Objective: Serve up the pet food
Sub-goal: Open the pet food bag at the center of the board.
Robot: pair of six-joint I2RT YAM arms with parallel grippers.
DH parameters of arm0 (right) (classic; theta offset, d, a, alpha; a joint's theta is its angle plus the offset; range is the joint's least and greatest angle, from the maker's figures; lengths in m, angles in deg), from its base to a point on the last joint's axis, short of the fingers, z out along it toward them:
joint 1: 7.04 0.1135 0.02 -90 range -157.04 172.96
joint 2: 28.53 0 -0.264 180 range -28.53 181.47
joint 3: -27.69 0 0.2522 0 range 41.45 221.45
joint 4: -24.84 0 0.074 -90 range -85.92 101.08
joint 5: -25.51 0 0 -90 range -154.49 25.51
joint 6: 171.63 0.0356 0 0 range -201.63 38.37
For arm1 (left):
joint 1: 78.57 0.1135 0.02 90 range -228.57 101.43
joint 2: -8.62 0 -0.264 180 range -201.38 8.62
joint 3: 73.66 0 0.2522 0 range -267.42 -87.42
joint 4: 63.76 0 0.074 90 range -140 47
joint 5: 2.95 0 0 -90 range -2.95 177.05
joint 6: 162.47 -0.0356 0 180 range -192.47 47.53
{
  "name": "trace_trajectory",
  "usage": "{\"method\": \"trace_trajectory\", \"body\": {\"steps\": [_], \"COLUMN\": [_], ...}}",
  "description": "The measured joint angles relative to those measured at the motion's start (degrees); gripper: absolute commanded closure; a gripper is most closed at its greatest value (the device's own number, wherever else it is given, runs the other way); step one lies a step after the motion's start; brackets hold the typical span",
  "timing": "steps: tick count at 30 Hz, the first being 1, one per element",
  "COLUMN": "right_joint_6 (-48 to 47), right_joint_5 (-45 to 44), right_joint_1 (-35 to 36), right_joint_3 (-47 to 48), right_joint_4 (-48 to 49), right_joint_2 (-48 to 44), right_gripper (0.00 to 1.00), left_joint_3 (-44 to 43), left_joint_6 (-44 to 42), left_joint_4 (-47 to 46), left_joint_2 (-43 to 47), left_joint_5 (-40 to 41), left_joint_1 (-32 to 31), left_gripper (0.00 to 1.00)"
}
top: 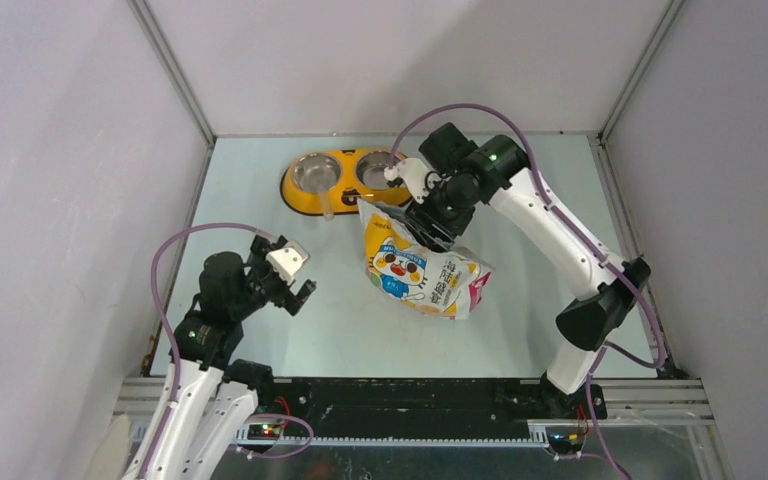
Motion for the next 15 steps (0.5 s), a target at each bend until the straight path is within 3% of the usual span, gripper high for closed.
{"method": "trace_trajectory", "body": {"steps": [7, 15], "right_joint_6": [-0.2, -0.9], "right_joint_5": [-0.7, -2.7], "right_joint_1": [-0.7, -1.0], "right_joint_3": [-0.3, -9.7], "right_joint_4": [0.0, 3.6], "right_joint_2": [-2.2, -7.2], "right_gripper": [0.41, 0.41], "left_joint_3": [0.0, 0.0], "left_joint_6": [0.0, 0.0], "left_joint_4": [0.4, 1.2], "left_joint_2": [-0.4, 0.0], "left_joint_5": [-0.6, -2.2], "left_joint_1": [0.6, 1.8], "left_gripper": [0.0, 0.0]}}
